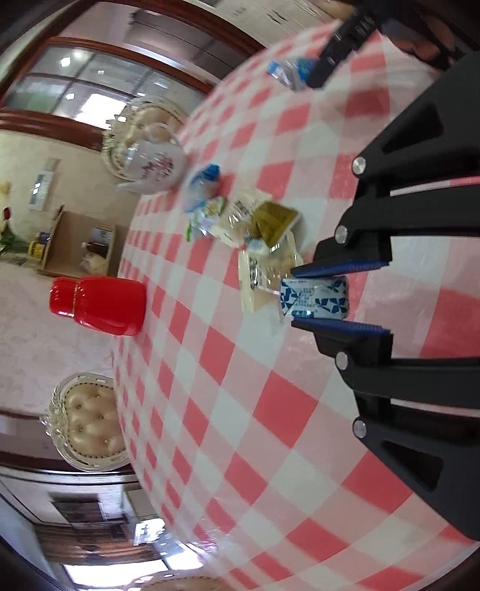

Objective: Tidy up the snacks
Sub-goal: 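Grasp the blue-printed bag with the right tool while the left tool grasps the small blue-white candy, then carry both snacks to the purple-rimmed bin and open both tools to drop them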

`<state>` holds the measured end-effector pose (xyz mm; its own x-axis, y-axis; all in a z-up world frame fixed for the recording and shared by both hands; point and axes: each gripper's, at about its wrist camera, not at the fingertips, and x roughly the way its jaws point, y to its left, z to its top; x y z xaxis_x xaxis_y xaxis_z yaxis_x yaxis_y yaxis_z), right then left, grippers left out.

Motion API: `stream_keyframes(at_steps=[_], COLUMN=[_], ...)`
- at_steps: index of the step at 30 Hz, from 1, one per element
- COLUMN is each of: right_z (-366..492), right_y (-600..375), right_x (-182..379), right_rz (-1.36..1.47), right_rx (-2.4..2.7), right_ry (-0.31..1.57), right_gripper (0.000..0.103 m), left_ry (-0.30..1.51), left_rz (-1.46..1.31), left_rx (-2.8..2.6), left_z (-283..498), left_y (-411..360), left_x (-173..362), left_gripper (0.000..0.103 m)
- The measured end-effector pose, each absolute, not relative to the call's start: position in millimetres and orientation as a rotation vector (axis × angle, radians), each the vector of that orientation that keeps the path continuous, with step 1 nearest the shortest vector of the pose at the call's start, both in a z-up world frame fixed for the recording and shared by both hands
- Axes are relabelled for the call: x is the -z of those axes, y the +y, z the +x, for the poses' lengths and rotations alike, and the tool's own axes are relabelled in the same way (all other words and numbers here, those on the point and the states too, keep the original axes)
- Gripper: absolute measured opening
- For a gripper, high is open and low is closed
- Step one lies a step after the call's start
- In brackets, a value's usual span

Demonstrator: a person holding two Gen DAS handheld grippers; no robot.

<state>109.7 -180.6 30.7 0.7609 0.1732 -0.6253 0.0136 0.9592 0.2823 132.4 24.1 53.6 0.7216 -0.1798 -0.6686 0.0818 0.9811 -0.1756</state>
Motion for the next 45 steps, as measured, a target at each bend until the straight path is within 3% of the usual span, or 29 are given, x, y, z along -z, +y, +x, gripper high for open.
stream_keyframes(at_steps=[23,45], right_z=[-45,-143], right_y=[-143,-29], right_x=[-53,-101], right_rz=[0.335,0.137], right_rx=[-0.200,-0.453], right_ry=[0.657,0.587], right_gripper=[0.066,0.066], left_ry=[0.711,0.610], left_rz=[-0.185,-0.167], left_rx=[0.268,0.164], left_z=[-32,-160], left_y=[0,97], left_x=[-62,-113], left_gripper=[0.021,0.021])
